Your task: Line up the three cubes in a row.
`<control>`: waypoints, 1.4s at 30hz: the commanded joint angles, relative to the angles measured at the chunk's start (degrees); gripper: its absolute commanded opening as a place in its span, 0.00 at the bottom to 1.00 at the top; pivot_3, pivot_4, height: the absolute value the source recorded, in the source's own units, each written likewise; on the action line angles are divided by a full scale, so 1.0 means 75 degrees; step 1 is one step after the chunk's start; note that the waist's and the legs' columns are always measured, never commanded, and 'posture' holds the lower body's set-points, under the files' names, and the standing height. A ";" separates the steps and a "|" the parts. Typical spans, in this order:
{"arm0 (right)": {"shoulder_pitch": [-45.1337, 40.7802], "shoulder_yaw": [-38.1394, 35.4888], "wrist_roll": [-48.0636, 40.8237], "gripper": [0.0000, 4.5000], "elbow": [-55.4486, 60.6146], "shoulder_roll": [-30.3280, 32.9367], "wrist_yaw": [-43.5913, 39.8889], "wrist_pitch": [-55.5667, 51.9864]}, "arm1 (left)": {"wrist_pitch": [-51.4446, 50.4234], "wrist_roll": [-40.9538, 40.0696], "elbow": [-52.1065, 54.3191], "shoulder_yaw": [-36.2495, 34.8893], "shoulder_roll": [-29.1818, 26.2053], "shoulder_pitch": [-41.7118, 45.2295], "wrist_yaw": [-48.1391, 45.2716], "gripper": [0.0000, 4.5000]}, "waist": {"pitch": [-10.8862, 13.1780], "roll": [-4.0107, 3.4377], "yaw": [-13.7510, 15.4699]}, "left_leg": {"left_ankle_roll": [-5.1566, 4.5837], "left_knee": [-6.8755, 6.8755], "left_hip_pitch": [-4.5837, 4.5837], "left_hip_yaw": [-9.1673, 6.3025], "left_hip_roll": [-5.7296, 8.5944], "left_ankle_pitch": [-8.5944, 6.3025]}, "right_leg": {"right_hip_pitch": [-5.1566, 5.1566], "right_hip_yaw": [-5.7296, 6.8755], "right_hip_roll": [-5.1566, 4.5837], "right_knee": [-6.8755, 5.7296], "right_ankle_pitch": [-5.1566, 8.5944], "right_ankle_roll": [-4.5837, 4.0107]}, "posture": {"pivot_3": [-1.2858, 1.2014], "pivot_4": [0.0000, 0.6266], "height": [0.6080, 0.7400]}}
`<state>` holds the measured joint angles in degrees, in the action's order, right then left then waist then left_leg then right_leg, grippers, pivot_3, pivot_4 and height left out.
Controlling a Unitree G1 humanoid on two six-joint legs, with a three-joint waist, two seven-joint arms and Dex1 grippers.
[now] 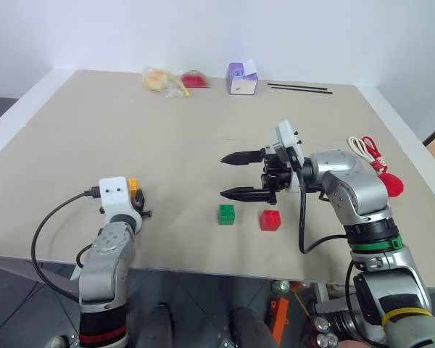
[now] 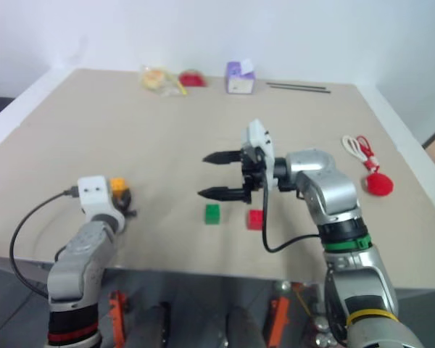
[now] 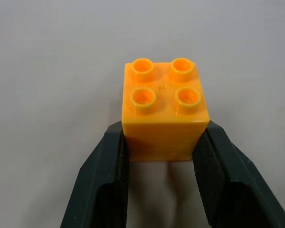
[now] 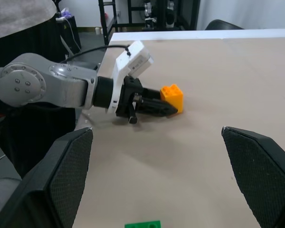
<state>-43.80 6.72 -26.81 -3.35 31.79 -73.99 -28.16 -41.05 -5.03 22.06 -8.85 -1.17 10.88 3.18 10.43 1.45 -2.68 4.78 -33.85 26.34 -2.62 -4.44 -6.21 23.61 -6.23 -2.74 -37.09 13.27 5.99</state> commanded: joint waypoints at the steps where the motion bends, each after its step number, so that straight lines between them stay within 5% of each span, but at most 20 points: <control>1: 0.0009 -0.0462 -0.0367 1.00 0.0334 0.0297 -0.0145 -0.0093 | 0.0343 -0.0447 0.0302 0.0215 -0.0211 0.0099 -0.0728 0.29 | 0.0000 0.0000 0.0012 | 0.0000 0.0000 0.0000 0.0000 0.0000 0.0000 | 0.0000 0.0000 0.0000 0.0001 0.0000 0.0000 | 0.52 0.24 1.00; 9: 0.0713 -0.0992 -0.0625 1.00 0.0518 0.1805 -0.1231 0.0129 | 0.1180 -0.1883 -0.0215 0.1507 -0.2820 0.0084 -0.5549 0.29 | 0.0000 -0.0001 -0.0017 | 0.0013 0.0012 0.0009 0.0006 0.0000 -0.0009 | 0.0016 0.0005 -0.0009 0.0005 0.0019 -0.0014 | 0.52 0.24 1.00; 14: 0.0900 -0.1188 -0.0825 1.00 0.0970 0.1970 -0.1019 -0.0062 | 0.1890 -0.2214 -0.1105 0.1789 -0.3719 0.0521 -0.7331 0.29 | 0.0001 -0.0003 -0.0046 | 0.0010 0.0042 0.0008 0.0003 -0.0002 -0.0008 | 0.0058 0.0004 -0.0003 -0.0002 0.0011 -0.0031 | 0.52 0.24 1.00; 42: 0.1474 -0.1388 -0.1234 1.00 0.1719 0.2451 -0.0634 -0.0528 | 0.4530 -0.1171 -0.5197 0.2772 -0.4911 0.3058 -1.1459 0.29 | 0.0001 -0.0002 0.0007 | 0.0006 0.0038 0.0018 0.0006 -0.0004 -0.0005 | 0.0055 0.0002 -0.0006 -0.0002 0.0015 -0.0028 | 0.52 0.24 1.00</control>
<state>-31.83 -2.55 -35.22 8.31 49.19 -78.53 -32.25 -8.54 -14.02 -16.35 11.54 -37.42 32.51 -80.77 10.44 1.44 -2.63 4.82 -33.56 26.47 -2.58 -4.46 -6.25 24.02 -6.21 -2.79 -37.10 13.39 5.78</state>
